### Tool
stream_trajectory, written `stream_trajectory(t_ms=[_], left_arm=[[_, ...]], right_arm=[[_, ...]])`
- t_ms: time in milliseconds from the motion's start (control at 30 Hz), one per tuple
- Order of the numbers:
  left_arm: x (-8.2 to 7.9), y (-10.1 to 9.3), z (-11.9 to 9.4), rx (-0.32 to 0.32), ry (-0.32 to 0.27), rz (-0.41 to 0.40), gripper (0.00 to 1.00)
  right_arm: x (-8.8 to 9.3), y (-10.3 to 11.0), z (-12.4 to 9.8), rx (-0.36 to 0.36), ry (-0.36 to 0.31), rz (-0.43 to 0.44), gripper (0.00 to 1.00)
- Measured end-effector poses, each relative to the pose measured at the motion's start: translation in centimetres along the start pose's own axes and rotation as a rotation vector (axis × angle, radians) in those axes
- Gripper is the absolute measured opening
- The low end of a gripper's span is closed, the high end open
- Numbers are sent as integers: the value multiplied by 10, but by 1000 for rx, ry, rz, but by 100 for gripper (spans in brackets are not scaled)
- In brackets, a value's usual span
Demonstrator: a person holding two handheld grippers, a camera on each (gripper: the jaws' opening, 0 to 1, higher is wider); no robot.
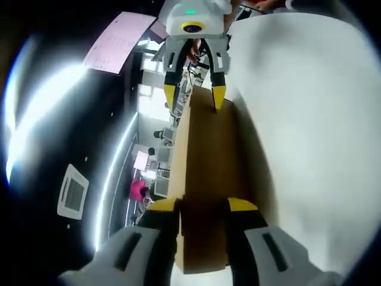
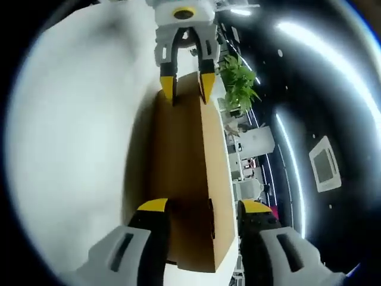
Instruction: Operate the shoe box by opening the lid, removing the specified soft item, and placing it in the target area until the item is outside and the box remains undamaged.
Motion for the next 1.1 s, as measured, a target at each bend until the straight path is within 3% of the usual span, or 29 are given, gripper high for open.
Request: stream_trajectory(t_ms=[267, 1100], left_arm=[[-1, -1, 0, -3, 4, -12, 30], [-4, -3, 1, -26, 22, -29, 30]], right_arm=[[-2, 7, 2, -29, 1, -44, 31], [-1, 7, 1, -18, 11, -44, 30]])
Point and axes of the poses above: the point that each gripper's makers call its tool centre point, and the gripper's own axes: z roughly forward along the fingers, y roughly to its left, x roughly out of its underside, the point moved 10 cm from there along -z, roughly backward along the fingers, and after that the axes turned 12 degrees about y, right-handed, at the moved point
